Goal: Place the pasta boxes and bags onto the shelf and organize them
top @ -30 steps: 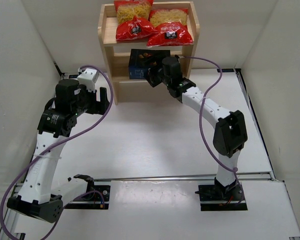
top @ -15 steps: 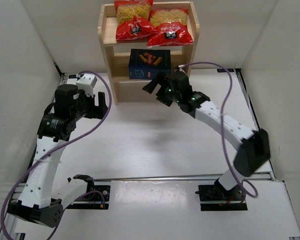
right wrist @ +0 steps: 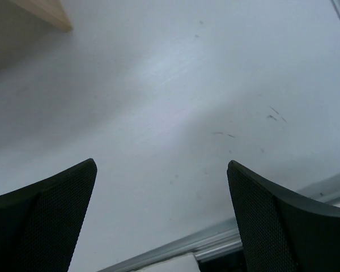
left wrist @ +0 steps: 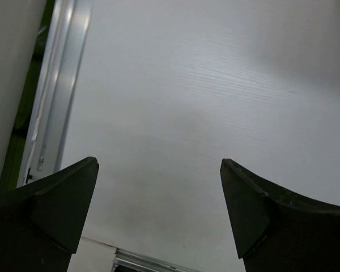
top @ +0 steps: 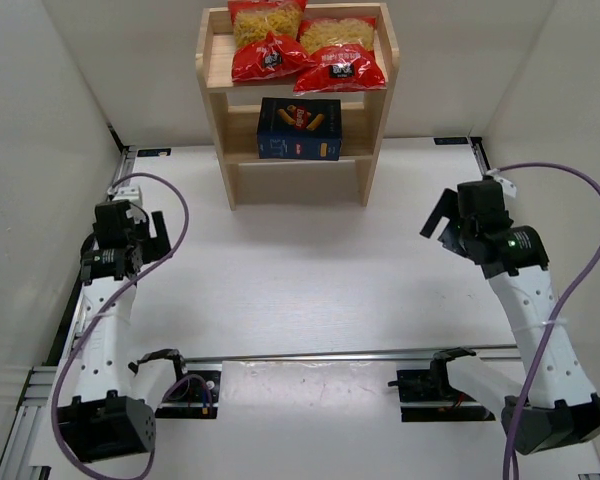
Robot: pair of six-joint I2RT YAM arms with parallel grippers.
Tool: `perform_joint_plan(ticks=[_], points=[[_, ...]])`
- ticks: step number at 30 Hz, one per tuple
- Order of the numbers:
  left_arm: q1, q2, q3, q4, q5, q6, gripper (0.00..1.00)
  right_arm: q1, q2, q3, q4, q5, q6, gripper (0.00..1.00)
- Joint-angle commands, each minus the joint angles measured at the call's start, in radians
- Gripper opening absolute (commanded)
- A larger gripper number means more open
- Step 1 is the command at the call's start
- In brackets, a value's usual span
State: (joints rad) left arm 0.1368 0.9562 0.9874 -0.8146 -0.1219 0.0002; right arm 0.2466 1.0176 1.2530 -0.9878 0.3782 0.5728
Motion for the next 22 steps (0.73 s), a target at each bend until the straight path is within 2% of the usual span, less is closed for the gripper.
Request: perform_joint_plan(ticks=[1,5,11,22], points=[[0.086,-0.028,-0.044,0.034,-0.070,0.000,1.00,-0.035,-0.077,-0.033,-0.057,0.056,-0.025,1.00],[0.112,-0.068,-0.055,0.034,-0.059,0.000,1.00,-0.046,-0.091,-0.052,-0.048,0.068,0.002,1.00],[0.132,-0.086,-0.046,0.025,-0.114,0.000,1.00,-0.046,-0.091,-0.043,-0.057,0.105,0.002,1.00],[0.152,-0.096,-0.016,0.006,-0.071,0.000,1.00,-0.046,-0.149,-0.075,-0.019,0.097,0.004,1.00]])
